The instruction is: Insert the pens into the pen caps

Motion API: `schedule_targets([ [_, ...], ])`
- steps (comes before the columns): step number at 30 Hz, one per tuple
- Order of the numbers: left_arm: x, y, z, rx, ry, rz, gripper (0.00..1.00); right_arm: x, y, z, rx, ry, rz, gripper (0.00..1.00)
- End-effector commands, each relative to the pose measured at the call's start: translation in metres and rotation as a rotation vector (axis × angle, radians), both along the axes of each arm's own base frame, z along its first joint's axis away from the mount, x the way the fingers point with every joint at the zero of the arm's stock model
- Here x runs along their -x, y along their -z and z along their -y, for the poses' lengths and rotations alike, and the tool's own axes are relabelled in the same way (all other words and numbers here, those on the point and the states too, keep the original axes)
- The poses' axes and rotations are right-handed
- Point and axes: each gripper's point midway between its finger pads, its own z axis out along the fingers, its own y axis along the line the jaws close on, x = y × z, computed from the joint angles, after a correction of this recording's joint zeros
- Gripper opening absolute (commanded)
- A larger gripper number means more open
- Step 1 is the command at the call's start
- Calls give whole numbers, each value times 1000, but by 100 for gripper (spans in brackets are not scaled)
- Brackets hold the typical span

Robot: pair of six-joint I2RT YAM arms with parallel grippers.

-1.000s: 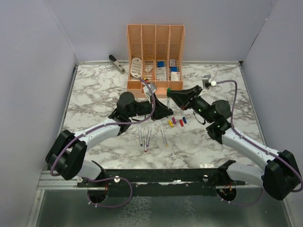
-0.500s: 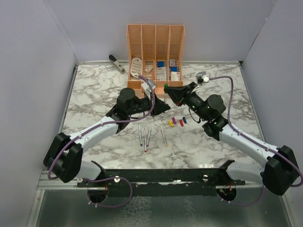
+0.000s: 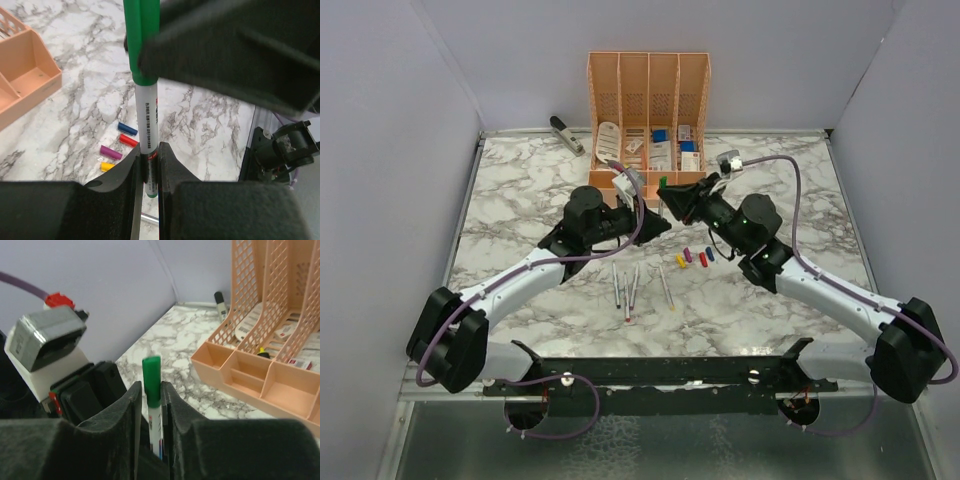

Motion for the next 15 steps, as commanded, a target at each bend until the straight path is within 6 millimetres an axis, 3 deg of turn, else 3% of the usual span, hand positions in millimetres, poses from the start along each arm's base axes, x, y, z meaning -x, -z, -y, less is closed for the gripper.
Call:
schedule_targets([
  [1,-8,-39,-12,83,-67,128,0,14,29,-22,130,-88,-83,24],
  [8,-9,35,-33,-104,-174,-59,0,6,-51,-1,28,29,86,28],
  [12,-25,79,-58,-282,-323,-177,0,9,-75,15,10,91,142,33],
  [15,-44,104,-88,-392,-449,-262,0,5,-78,27,35,149,132,34],
])
